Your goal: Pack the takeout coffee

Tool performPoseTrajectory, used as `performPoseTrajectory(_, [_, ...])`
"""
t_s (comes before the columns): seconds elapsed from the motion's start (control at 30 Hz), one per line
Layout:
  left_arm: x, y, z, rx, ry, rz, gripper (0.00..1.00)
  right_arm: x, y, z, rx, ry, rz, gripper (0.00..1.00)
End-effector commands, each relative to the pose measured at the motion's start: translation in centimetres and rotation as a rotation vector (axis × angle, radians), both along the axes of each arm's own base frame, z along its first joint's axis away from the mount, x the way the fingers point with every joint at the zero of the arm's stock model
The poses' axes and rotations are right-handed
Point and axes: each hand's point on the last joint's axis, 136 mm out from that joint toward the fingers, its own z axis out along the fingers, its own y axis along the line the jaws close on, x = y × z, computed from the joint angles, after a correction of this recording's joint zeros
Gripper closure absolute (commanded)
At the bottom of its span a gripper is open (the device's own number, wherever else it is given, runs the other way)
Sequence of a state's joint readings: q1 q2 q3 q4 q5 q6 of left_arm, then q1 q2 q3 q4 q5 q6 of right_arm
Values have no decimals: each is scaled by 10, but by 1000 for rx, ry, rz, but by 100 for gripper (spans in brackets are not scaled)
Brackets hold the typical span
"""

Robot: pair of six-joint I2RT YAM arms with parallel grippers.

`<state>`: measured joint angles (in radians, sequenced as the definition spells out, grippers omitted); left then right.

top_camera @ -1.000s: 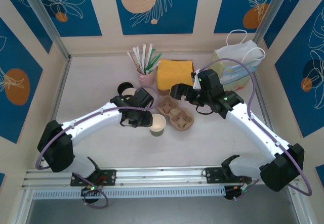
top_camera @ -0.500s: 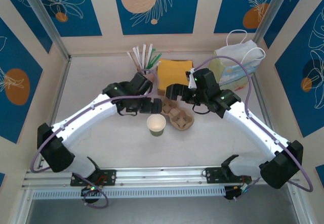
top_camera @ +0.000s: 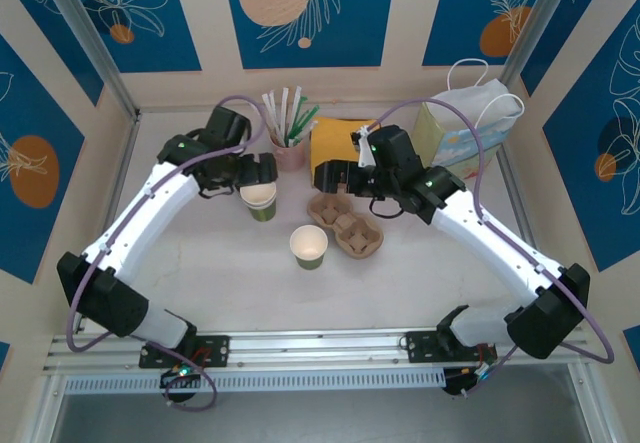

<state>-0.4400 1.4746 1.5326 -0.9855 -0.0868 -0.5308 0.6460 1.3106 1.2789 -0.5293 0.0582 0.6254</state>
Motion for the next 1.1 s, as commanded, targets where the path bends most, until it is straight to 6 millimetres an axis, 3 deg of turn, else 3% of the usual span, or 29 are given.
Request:
performPoseTrajectory(0.0, [13, 21, -6, 19, 9, 13, 1, 2, 5, 10, -30, -29, 21, 1])
performPoseTrajectory(0.13, [37, 47, -25, 52, 35, 77, 7, 6, 15, 12, -43, -23, 37, 1])
performPoseTrajectory(0.23, [56, 59, -40, 61, 51, 101, 17, 10, 24, 12, -60, -14, 55, 1])
performPoseTrajectory(0.57, [107, 69, -106, 31, 158, 106, 37, 23, 59, 18, -99, -9, 118, 1])
performPoseTrajectory(0.8, [124, 80, -147, 25, 238, 120, 45, 30, 75, 11, -115, 21, 130, 1])
performPoseTrajectory(1.07, [133, 75, -170, 2, 285, 100, 60, 36, 79, 7, -126, 32, 117, 1])
